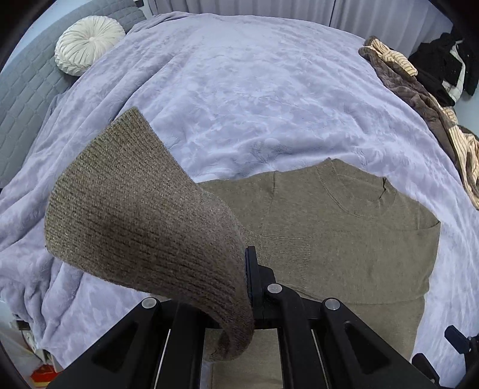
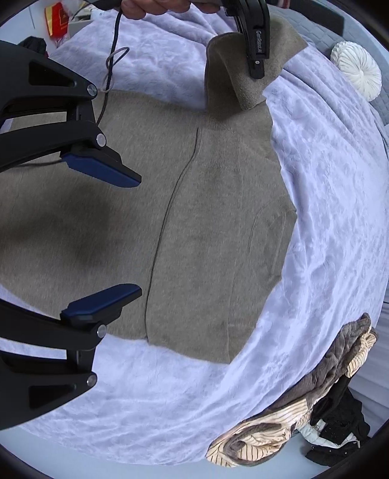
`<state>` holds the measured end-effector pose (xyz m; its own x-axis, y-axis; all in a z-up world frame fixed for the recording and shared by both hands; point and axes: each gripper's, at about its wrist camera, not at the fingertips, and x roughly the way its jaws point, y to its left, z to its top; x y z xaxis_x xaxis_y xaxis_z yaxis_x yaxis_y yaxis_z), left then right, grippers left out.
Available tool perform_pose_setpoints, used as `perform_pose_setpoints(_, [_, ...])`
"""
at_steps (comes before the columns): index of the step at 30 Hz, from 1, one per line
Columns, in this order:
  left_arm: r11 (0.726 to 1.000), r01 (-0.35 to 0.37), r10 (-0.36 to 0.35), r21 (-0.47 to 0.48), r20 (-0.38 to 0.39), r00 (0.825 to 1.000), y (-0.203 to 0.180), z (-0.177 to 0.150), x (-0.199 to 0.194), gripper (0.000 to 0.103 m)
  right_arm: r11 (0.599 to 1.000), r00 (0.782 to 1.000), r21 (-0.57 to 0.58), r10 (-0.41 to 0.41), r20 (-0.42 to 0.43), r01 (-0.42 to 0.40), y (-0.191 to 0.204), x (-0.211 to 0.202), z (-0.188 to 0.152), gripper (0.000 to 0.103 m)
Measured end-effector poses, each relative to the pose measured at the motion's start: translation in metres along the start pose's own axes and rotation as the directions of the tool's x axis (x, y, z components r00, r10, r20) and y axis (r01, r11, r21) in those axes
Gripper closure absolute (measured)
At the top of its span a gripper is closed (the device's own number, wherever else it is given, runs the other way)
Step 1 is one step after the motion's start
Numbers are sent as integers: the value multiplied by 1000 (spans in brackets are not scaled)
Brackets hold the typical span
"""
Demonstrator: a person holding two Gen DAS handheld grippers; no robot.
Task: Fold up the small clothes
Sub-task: 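Lift the held sleeve and fold it across the sweater body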
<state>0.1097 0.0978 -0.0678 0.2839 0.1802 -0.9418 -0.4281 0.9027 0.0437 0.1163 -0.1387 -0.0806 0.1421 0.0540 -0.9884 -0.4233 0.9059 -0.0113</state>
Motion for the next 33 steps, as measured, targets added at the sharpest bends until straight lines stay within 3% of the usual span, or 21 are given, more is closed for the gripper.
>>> perform_pose_setpoints(5, [999,-36,37,27,-31,999,-34,-5,-6,96,999,1000,31,10,9,-11,-28,-6,-10,33])
perform_pose_setpoints(15, [985,-80,80,154,9,997,-115,-11,-24,96,999,1000,31,27,3,-27,-79,7,-17,33])
perform_pose_setpoints(23, [967,-61,63,247,-1,998,-184,-15,-24,96,998,999,53,46,-5,-46,-109,20,-16,33])
perform_pose_setpoints(30, [954,-40,51,297,-31,998,-222,-21,-13,96,996,999,69,54,2,-54,-131,26,-12,33])
perform_pose_setpoints(33, [935,-35,51,352,-35,998,-236,-35,-9,96,995,998,78,61,-6,-60,-139,33,-13,33])
